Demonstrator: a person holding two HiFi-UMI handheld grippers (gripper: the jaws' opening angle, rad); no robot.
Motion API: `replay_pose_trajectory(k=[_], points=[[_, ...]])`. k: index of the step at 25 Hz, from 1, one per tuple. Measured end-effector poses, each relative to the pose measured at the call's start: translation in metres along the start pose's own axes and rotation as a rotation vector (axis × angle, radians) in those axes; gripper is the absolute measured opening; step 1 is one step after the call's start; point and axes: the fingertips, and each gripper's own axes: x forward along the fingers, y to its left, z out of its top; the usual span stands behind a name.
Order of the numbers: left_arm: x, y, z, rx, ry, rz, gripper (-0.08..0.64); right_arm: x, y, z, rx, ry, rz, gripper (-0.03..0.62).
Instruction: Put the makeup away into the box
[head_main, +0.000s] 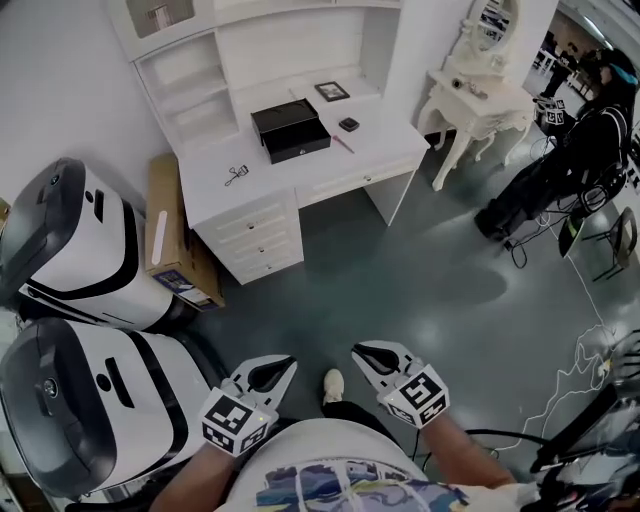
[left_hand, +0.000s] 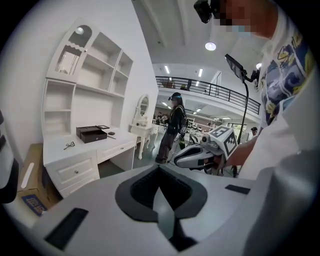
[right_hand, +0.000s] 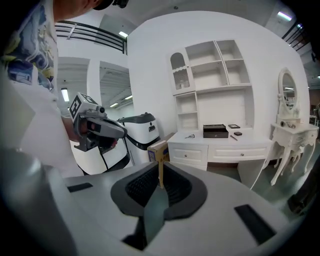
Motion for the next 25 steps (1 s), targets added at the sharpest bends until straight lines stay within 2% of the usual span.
replay_pose_trajectory(k=[4,7,12,20,25], points=[[0.027,0.003,0.015,-0.014,0.001,0.019,0.014,0.003,-0.039,-0.004,0.001,0.013,0.008,0.031],[0.036,0.006,0.022,-0.027,0.002,0.02,0.014,0.007,-0.055,-0.002,0.017,0.012,0.007,0.088],[0.05,0.027,0.029,-0.053,-0.004,0.026,0.014,0.028,-0.08,0.006,0.03,0.005,0.008,0.098],[0.087,0.091,0.053,-0.053,-0.031,-0.012,0.014,0.064,-0.128,0.034,0.032,0.013,-0.061,0.127],[0.112,0.142,0.085,-0.029,-0.036,-0.065,0.014,0.091,-0.164,0.064,0.037,0.024,-0.127,0.136]])
